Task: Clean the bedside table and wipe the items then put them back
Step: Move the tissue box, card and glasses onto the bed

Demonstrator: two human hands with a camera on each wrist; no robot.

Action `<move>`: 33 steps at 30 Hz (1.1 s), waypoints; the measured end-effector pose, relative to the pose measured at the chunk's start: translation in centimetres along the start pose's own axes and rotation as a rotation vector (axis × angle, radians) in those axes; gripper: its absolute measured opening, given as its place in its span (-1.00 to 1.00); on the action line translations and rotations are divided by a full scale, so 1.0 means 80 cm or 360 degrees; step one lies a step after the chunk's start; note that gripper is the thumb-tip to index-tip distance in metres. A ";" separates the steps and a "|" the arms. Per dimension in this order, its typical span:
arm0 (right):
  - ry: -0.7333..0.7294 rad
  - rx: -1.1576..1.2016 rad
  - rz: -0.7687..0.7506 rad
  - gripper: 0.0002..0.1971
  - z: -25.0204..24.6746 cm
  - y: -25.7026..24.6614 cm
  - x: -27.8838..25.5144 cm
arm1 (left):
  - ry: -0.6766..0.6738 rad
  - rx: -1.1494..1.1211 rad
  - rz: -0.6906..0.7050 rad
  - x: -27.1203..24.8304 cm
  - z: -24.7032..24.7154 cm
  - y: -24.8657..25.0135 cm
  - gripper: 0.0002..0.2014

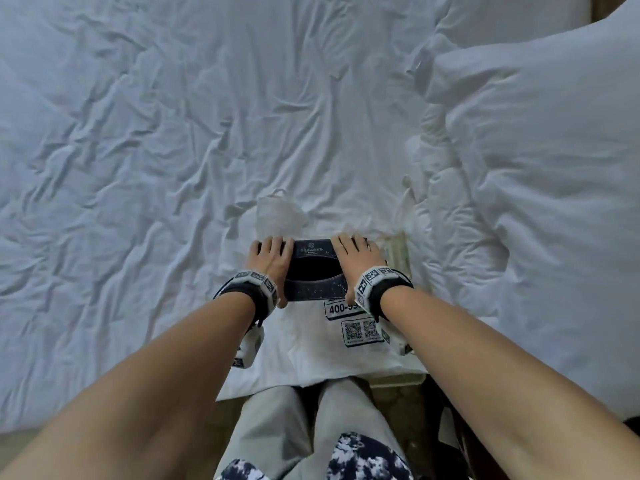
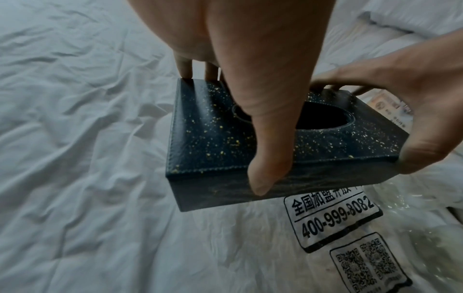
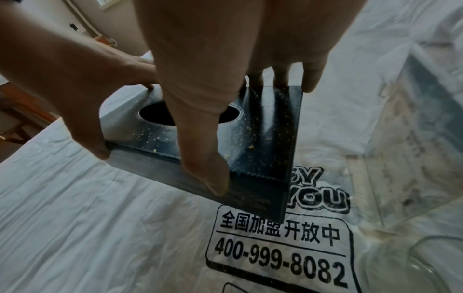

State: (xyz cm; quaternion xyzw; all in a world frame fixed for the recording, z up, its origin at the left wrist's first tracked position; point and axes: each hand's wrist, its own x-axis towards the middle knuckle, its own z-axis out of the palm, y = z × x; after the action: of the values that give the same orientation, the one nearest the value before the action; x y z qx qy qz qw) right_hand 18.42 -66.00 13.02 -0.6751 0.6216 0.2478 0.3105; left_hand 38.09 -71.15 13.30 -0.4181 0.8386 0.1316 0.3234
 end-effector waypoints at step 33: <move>0.0047 0.0067 0.0090 0.27 0.011 0.024 0.017 | -0.0069 -0.0270 0.0011 0.044 -0.015 0.013 0.08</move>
State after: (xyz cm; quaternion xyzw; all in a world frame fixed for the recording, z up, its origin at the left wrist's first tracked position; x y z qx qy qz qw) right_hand 16.73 -66.40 11.22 -0.6542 0.6500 0.2334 0.3083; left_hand 35.21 -73.27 11.88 -0.4381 0.8187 0.2123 0.3045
